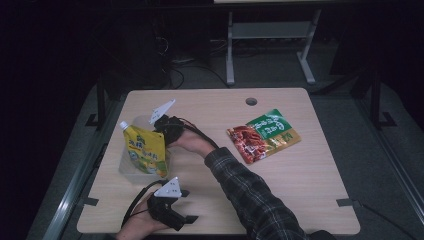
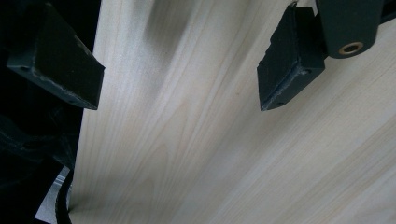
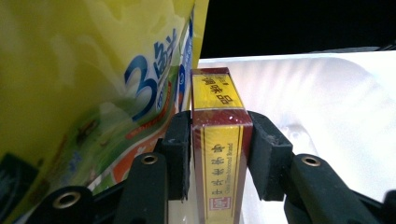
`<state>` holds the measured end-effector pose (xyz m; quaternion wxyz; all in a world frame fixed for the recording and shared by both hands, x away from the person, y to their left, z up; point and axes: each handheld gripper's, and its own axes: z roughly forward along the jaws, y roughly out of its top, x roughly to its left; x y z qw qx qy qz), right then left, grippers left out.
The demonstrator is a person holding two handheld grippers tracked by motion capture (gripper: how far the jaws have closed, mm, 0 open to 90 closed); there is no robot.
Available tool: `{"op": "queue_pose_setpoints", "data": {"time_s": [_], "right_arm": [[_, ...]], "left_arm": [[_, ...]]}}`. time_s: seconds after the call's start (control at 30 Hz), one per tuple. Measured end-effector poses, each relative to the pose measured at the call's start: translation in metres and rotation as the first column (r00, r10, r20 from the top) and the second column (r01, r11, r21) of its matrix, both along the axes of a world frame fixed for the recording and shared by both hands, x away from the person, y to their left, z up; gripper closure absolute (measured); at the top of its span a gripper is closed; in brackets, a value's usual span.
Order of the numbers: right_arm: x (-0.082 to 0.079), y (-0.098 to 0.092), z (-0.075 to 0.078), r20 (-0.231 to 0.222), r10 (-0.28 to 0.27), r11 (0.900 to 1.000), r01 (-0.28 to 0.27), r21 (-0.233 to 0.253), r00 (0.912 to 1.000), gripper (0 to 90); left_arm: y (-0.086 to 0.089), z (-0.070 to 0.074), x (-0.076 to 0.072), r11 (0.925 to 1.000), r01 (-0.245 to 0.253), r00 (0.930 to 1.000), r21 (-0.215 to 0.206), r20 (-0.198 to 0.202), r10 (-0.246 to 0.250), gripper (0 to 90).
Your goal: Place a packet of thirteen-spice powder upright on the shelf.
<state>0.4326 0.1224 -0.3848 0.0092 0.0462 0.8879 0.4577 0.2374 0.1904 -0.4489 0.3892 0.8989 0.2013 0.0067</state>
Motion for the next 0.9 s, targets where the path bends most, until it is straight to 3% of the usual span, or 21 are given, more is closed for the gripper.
{"op": "queue_pose_setpoints", "data": {"time_s": [0.33, 0.53, 0.9], "right_arm": [[-0.005, -0.018, 0.005, -0.011, -0.012, 1.000, 0.012, -0.024, 0.9999, 46.9], [-0.010, -0.042, 0.010, 0.002, -0.030, 0.999, 0.030, -0.035, 0.9996, 41.4], [-0.021, -0.089, 0.012, -0.021, -0.090, 0.995, 0.089, -0.043, 0.9957, 36.8]], "left_arm": [[0.001, 0.000, 0.000, 1.0000, -0.009, 0.9999, -0.003, -0.008, 0.009, 14.0], [0.000, 0.000, 0.001, 0.9999, -0.011, 0.9999, -0.010, -0.013, 0.011, 13.9], [-0.002, -0.001, 0.001, 0.9997, -0.015, 0.9998, -0.021, -0.017, 0.015, 14.2]]}}
